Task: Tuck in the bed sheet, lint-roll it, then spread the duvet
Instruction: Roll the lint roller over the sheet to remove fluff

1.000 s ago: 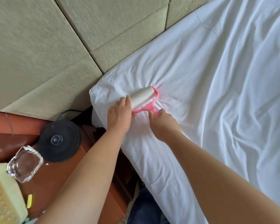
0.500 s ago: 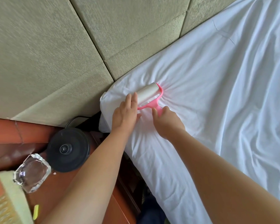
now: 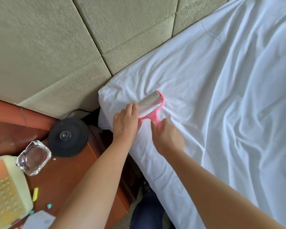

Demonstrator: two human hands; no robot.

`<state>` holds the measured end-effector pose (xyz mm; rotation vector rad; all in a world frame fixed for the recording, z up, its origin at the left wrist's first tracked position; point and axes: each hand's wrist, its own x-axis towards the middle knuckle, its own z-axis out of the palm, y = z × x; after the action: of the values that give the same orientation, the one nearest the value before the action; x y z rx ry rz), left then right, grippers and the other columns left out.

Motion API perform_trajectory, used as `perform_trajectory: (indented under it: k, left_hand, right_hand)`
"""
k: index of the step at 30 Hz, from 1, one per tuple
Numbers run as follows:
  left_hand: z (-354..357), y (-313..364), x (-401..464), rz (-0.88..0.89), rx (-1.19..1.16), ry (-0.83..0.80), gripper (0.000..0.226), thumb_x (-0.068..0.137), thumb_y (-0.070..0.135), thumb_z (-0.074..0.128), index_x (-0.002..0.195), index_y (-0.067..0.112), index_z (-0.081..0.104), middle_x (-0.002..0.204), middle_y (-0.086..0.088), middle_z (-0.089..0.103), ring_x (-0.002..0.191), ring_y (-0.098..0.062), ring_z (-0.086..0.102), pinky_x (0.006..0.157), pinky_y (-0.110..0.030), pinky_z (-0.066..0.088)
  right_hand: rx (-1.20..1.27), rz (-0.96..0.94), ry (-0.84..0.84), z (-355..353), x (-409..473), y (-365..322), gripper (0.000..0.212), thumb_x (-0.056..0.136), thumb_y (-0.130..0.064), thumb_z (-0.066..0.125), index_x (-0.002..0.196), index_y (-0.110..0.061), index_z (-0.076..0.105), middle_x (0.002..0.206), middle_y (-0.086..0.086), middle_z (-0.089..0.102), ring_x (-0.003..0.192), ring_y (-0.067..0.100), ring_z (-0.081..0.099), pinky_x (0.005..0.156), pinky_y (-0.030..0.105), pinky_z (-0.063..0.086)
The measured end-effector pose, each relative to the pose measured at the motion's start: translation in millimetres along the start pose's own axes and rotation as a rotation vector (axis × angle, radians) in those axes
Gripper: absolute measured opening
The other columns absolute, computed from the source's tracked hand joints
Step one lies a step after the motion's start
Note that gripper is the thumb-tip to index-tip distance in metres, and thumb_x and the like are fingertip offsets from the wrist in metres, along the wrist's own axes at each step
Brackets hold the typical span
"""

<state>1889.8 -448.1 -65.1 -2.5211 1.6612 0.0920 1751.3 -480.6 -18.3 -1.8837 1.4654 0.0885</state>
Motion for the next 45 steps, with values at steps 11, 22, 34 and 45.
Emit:
perform_trajectory:
  k: [11,22,34,45]
  left_hand:
    - [-14,40,-113,0.036,-0.030,-0.107,0.067,0.089,0.053,0.055,0.140,0.015,0.035,0.119,0.001,0.055,0.107,-0.021,0.057,0.087,-0.031,0.035]
    - [-15,89,-176,0.054,-0.247,-0.084,0.057,0.088,0.039,0.064,0.134,0.013,0.044,0.124,-0.002,0.051,0.108,-0.024,0.054,0.087,-0.033,0.042]
    - [-6,135,-221,0.082,-0.401,-0.055,0.045,0.082,0.032,0.074,0.118,0.009,0.061,0.115,-0.004,0.063,0.110,-0.023,0.056,0.093,-0.032,0.044]
    - [-2,104,-183,-0.233,-0.672,-0.052,0.052,0.088,0.025,0.068,0.134,0.011,0.048,0.131,-0.002,0.050,0.119,-0.017,0.047,0.091,-0.021,0.037]
  right_hand:
    - [-0.066,0.002,-0.121,4,-90,78,0.045,0.098,-0.054,0.025,0.087,-0.014,0.041,0.073,-0.003,0.045,0.071,0.026,0.048,0.062,0.034,0.036]
    - [-0.061,0.016,-0.059,-1,-150,133,0.045,0.097,-0.055,0.026,0.086,-0.014,0.042,0.072,-0.003,0.048,0.067,0.024,0.049,0.061,0.034,0.037]
    - [0.116,0.164,-0.248,-15,-177,183,0.042,0.093,-0.052,0.041,0.075,-0.014,0.042,0.072,0.002,0.052,0.065,0.025,0.059,0.062,0.035,0.051]
    - [0.301,0.228,-0.337,-5,-120,134,0.038,0.095,-0.048,0.039,0.100,-0.013,0.052,0.071,0.007,0.058,0.045,0.019,0.051,0.043,0.021,0.038]
